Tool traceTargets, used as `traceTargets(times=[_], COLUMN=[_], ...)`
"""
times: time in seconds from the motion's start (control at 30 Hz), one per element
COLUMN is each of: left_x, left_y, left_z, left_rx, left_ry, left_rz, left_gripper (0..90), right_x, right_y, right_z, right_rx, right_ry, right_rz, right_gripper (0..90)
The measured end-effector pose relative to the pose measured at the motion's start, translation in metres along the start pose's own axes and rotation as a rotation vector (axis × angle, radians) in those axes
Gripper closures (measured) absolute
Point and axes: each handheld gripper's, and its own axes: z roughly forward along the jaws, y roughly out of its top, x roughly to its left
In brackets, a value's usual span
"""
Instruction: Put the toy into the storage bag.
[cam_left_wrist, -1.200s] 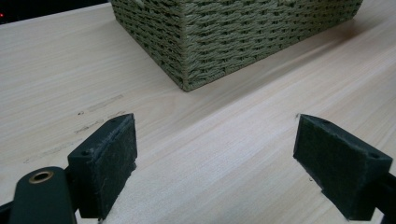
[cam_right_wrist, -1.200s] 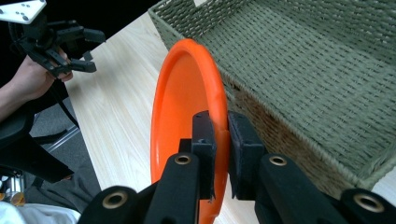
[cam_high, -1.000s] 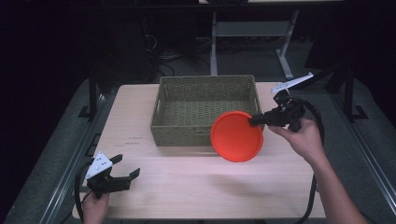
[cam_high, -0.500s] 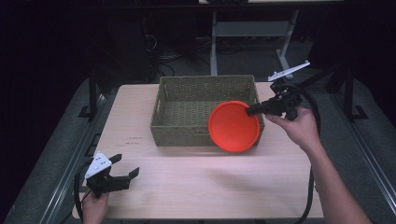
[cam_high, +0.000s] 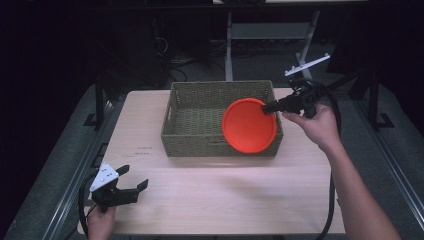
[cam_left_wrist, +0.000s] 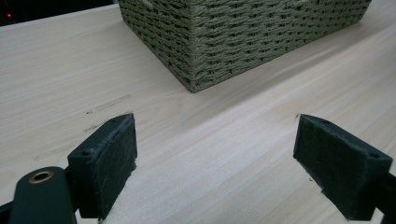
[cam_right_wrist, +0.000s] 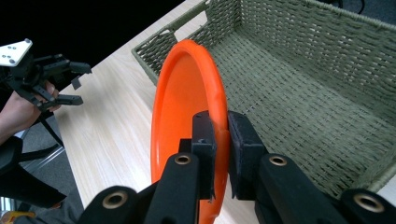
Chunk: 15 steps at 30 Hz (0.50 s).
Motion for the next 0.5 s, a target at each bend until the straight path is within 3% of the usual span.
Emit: traceTargets(times=[0.5], left_x=[0.001], left_y=[0.000], left_z=[-0.001], left_rx=[0.002], left_ry=[0.001], left_rz=[-0.001], left_gripper=[12.9], right_x=[-0.012], right_y=[0.021], right_z=[0.008], right_rx=[-0.003], right_ry=[-0.012], right_rz=[0.034], right_gripper=[82.0])
